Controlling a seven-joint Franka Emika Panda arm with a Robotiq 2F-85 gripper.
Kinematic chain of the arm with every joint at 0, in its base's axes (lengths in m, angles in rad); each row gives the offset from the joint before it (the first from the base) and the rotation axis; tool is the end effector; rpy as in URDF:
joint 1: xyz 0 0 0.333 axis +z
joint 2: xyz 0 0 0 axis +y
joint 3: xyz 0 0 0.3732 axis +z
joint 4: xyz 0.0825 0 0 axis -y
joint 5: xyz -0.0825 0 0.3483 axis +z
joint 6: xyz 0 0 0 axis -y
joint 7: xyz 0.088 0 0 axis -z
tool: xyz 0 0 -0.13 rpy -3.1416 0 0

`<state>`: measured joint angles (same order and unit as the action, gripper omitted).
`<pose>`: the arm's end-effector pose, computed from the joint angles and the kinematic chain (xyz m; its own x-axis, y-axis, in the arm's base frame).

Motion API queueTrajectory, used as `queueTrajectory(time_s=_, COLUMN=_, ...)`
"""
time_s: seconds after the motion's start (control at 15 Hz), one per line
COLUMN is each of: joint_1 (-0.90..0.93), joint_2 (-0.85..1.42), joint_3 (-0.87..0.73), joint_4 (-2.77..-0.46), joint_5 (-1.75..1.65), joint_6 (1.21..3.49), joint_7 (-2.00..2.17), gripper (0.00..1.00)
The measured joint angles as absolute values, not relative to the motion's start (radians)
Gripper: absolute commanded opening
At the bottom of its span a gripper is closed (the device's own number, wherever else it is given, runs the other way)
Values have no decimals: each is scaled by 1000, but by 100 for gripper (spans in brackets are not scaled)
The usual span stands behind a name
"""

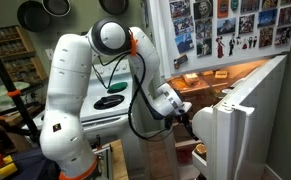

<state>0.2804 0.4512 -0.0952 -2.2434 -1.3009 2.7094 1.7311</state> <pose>0.5213 0.1229 0.2177 0.8526 -0.2229 0.4726 -0.3661 -0.9001 0.2360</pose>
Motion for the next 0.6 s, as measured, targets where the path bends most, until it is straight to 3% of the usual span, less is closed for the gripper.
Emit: queueTrajectory(time_s=0.6, joint_1=281, joint_2=529, joint_3=-115, joint_4=-2154, joint_5=-1380, joint_6=2681, joint_7=1826, gripper=100)
